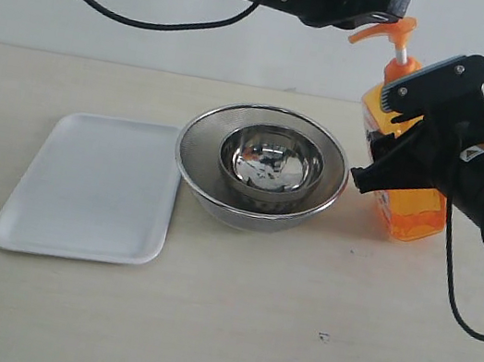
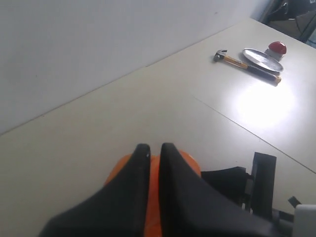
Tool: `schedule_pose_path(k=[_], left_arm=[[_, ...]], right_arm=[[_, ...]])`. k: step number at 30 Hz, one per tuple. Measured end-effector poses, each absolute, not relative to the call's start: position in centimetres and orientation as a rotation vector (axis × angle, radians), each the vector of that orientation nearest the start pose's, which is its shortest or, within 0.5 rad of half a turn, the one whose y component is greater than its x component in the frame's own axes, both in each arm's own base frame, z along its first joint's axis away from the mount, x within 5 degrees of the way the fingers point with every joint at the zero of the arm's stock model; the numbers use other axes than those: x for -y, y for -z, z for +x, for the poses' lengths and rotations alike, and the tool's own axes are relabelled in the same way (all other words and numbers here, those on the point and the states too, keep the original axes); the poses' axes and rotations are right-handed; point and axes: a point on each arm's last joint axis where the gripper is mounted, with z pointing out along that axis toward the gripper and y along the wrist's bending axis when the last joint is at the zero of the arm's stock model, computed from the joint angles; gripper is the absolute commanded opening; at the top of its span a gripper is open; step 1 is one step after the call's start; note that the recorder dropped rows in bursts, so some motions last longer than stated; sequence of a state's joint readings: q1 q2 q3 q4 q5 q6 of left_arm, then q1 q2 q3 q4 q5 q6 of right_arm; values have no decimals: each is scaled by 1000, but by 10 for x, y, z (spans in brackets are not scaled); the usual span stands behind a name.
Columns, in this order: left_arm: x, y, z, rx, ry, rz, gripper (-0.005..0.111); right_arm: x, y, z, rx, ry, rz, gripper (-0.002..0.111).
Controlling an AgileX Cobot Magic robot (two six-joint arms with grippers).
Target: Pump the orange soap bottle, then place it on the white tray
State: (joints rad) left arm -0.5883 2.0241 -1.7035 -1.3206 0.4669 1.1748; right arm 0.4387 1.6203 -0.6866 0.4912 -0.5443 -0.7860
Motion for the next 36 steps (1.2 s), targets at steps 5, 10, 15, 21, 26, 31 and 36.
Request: schedule_pose_path(k=[5, 10, 15, 21, 26, 31, 36], left_arm=[[302, -291, 380, -1856, 892, 754, 5], [302, -291, 380, -1856, 891, 754, 5], [302, -292, 380, -1854, 891, 754, 5], [297, -303, 371, -1832, 874, 792, 5], [297, -321, 355, -1791, 900, 873, 5], [289, -348, 340, -1736, 893, 899, 5], [274, -361, 324, -1722, 858, 880, 5]], right_arm=[[-115, -199, 297, -1828, 182, -588, 0], [-115, -199, 297, -1828, 182, -588, 0], [-115, -199, 297, -1828, 182, -588, 0], [-115, -199, 297, -1823, 187, -604, 0], [-115, -199, 297, -1823, 187, -605, 0], [-115, -199, 297, -1824, 187, -602, 0], [-115, -199, 297, -1826, 186, -599, 0]])
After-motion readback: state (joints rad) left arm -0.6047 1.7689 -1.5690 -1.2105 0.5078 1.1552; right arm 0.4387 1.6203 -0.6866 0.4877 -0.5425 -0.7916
